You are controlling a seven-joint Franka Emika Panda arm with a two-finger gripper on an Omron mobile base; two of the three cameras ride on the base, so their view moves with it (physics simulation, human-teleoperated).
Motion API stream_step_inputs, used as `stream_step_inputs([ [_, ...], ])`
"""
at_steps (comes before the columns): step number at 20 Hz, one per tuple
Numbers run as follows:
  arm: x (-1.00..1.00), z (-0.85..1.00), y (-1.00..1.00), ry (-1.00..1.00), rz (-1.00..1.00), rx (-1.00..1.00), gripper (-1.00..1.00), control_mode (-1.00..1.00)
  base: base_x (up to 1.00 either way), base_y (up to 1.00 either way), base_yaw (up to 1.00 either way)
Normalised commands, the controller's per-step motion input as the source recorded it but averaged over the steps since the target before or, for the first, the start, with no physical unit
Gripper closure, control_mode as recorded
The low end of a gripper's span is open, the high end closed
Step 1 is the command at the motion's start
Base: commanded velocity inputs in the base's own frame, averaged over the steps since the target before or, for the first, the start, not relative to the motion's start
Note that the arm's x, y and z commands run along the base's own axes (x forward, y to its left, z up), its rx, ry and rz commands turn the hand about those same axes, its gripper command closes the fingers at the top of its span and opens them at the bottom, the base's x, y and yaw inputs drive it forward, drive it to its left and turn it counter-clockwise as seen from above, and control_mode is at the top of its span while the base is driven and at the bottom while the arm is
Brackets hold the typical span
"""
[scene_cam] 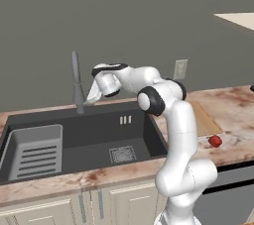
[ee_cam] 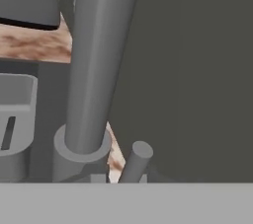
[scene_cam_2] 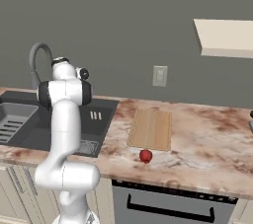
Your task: Turn on the sink faucet. Then move the bell pepper from the counter to the sink. Turn off the sink. Move the vegetable from the sink to the pot next to the stove. Finally move the pot to the front left burner.
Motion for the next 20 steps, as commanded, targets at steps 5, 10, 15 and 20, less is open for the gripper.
stream_step_inputs([
  [5,0.0,0.0,0.01,0.0,-0.06,0.0,1.0,-1.0,0.0,0.0,0.0],
  [10,0.0,0.0,0.0,0.0,-0.21,0.0,1.0,-1.0,0.0,0.0,0.0],
  [15,0.0,-0.03,-0.09,0.0,-0.25,0.01,1.0,-1.0,0.0,0.0,0.0],
  [20,0.0,-0.07,-0.31,0.0,-0.21,0.03,1.0,-1.0,0.0,0.0,0.0],
])
